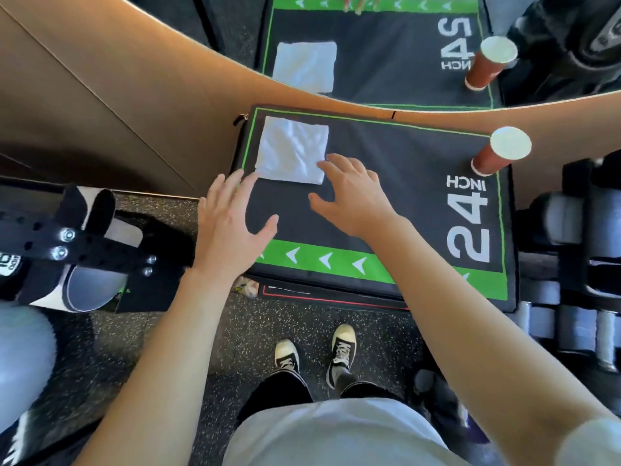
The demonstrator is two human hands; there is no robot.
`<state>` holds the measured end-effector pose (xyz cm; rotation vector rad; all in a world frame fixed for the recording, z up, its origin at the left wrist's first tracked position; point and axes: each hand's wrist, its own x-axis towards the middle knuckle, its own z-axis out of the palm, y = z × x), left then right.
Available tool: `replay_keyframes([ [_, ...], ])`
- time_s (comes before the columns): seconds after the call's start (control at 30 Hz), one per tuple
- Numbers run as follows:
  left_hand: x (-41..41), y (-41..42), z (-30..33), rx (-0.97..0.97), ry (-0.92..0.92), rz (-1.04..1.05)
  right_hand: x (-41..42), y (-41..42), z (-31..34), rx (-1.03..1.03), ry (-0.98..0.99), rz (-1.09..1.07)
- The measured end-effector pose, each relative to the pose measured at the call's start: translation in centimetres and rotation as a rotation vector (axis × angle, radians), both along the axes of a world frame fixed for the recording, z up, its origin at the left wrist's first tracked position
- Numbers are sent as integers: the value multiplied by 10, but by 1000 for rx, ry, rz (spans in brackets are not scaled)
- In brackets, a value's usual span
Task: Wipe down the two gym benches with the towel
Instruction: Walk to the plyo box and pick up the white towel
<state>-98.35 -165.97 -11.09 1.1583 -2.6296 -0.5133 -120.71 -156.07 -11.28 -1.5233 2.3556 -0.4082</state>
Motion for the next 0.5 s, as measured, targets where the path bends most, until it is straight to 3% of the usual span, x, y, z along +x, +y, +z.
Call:
replay_keyframes([
  [0.2,-2,-37,-22,37,-42,9,-9,-58,-25,65,9,28],
  [0.5,4,-104,-46,127,-123,-187,-2,-127,-62,173,26,-66],
])
